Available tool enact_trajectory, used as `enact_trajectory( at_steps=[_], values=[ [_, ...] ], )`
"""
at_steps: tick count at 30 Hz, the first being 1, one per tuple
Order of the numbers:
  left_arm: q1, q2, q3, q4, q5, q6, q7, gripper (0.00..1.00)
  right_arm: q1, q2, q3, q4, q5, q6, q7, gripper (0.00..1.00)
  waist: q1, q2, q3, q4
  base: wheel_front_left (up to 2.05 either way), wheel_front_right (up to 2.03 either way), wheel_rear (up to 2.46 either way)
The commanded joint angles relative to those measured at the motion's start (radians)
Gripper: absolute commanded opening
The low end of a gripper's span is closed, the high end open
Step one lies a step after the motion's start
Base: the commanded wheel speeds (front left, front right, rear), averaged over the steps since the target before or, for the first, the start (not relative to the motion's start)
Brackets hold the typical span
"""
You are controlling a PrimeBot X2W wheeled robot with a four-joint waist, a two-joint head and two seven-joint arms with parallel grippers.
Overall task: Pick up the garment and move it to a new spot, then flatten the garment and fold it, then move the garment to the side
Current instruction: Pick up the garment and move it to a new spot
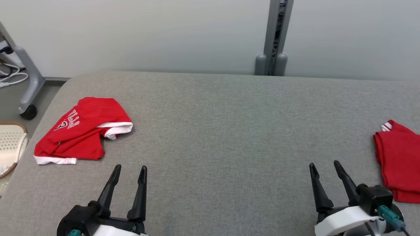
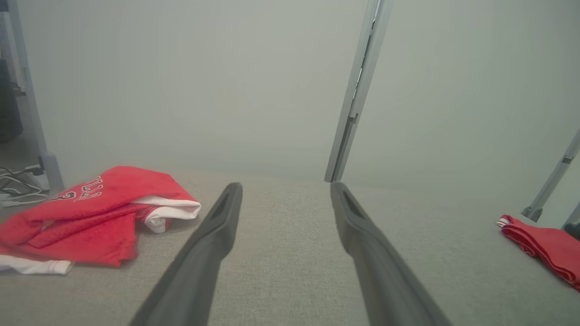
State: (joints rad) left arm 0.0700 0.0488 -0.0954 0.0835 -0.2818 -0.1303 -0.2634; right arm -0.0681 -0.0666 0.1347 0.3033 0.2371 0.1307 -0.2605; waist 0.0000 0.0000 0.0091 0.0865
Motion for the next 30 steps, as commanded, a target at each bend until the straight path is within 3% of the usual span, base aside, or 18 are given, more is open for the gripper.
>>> enact_trajectory(
  at_steps=[1, 20, 30],
  values=[
    [-0.015, 0.004, 0.004, 0.001, 0.005, -0.001, -0.002, 1.00, 0.009, -0.001, 0.003, -0.004, -0.003, 0.000, -0.005, 1.00, 0.0000, 0.0000, 0.006, 0.035, 0.00, 0.00, 0.00],
    [0.047, 0.004, 0.060, -0.005, 0.021, -0.001, -0.002, 1.00, 0.039, 0.013, 0.059, -0.010, 0.024, 0.000, -0.005, 1.00, 0.0000, 0.0000, -0.065, 0.315, 0.00, 0.00, 0.00],
    [0.063, 0.004, 0.067, -0.015, 0.018, -0.001, -0.002, 1.00, 0.044, 0.014, 0.076, 0.000, 0.032, 0.000, -0.005, 1.00, 0.0000, 0.0000, -0.076, 0.355, 0.00, 0.00, 0.00]
  ],
)
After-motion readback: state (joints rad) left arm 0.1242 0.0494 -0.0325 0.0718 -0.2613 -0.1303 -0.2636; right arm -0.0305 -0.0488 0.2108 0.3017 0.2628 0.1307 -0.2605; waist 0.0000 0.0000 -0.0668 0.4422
